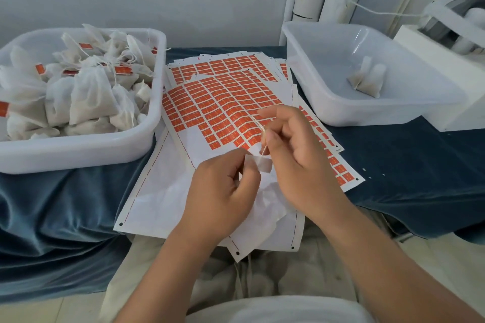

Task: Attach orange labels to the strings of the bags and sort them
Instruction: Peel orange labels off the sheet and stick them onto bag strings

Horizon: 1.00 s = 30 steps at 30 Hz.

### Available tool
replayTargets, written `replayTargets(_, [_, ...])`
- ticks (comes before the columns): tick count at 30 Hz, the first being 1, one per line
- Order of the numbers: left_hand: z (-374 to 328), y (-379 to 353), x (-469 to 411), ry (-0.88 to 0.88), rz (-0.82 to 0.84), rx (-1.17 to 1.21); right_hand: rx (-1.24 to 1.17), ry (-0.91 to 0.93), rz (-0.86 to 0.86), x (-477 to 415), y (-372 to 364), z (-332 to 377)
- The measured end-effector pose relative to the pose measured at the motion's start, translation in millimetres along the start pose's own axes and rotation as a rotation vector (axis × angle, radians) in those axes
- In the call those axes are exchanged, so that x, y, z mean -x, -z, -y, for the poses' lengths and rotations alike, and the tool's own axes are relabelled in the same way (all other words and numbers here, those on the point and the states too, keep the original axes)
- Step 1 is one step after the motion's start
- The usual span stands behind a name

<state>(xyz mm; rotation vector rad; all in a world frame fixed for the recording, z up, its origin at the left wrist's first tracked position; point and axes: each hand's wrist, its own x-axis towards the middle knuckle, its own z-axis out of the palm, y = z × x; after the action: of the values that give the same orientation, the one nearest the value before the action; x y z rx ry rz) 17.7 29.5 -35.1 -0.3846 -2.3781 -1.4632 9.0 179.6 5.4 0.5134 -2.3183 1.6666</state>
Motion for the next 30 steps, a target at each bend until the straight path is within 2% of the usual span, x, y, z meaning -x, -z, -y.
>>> replayTargets(6, [1.7,5.1,-1.2,-0.071,0.073,-0.081,0.05,-0.13,0.044,-1.0,-1.1,-7.7])
replayTargets(11, [1.5,9.8,-2.0,-0.124,0.114,-0.132,-0.036,-0.182,0.002,0.3,-4.6,-9.3])
replayTargets(15, [-0.2,16.7,-3.6,-0.182,0.126,-0.084,-0.106,-0.183,-0.076,2.6,-10.0,-10.2])
replayTargets(18, [-3.4,16.3,-2.7,-0.04,0.087,0.087,-0.109,-0.153,-0.161,3.3,-13.3,-10.9])
replayTargets(23, [-14.6,9.8,-3.7,0.26,-0.117,0.255,-0.169,-0.041,-0.261,5.7,-18.8,-9.3])
replayTargets(30, [-27.2,7.7,-10.0,0.694,-0.053,0.467,-0.173,0.056,-0.334,6.4,-17.9,-5.6])
